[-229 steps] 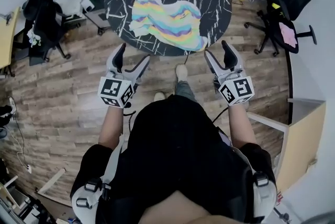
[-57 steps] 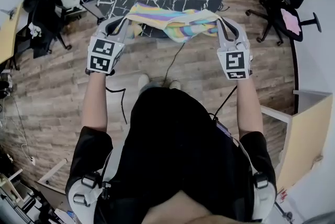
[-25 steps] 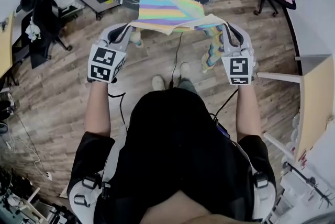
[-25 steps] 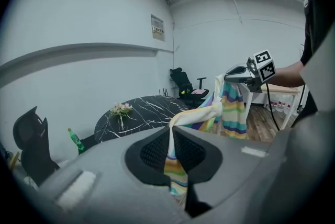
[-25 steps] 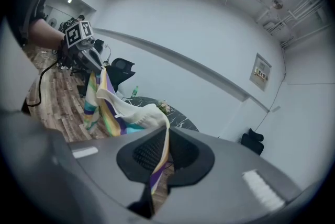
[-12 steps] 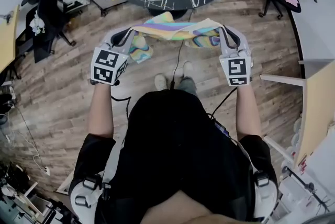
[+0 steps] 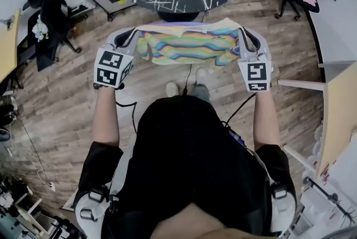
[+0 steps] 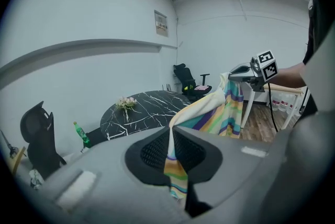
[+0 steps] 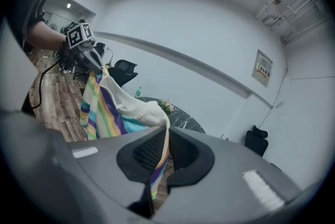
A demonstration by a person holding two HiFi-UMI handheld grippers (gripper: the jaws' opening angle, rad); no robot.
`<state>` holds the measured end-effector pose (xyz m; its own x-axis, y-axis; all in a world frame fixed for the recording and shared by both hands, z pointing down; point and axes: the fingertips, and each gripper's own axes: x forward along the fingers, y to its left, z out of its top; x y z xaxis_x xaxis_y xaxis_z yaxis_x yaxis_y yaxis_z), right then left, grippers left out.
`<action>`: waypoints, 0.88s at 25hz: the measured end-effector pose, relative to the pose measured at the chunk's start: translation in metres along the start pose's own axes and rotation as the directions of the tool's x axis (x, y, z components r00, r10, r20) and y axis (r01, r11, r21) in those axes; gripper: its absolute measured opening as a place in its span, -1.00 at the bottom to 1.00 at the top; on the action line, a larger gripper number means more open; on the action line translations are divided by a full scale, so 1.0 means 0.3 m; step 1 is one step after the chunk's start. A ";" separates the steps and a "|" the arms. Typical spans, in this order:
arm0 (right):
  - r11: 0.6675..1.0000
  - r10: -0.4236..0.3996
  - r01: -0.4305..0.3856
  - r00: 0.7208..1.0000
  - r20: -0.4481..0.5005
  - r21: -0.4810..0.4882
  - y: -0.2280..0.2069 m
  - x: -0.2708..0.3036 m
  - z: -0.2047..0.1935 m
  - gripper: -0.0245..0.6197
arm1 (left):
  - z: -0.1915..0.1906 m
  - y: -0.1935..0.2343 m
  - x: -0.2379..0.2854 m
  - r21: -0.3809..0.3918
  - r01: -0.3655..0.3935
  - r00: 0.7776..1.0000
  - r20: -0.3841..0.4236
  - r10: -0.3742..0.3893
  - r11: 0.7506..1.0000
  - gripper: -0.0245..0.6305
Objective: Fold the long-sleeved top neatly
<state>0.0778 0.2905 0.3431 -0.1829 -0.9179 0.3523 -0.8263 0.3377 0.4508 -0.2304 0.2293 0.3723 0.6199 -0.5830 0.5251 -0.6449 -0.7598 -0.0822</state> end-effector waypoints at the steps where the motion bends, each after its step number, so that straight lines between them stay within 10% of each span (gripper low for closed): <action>1: 1.000 -0.005 0.005 1.000 0.002 -0.004 -0.007 -0.001 0.003 -0.88 | 0.007 0.008 0.001 0.000 -0.001 1.000 0.005 0.001 1.000 -0.87; 22: 0.992 -0.006 0.021 0.993 0.115 -0.127 -0.310 0.302 0.150 -0.88 | 0.308 0.255 0.200 0.003 -0.094 0.994 0.051 0.093 0.996 -0.87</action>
<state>0.1141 0.1667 0.2962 -0.2374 -0.9379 0.2530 -0.7558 0.3419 0.5584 -0.2013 0.1096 0.3192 0.5790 -0.6655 0.4711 -0.6988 -0.7027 -0.1338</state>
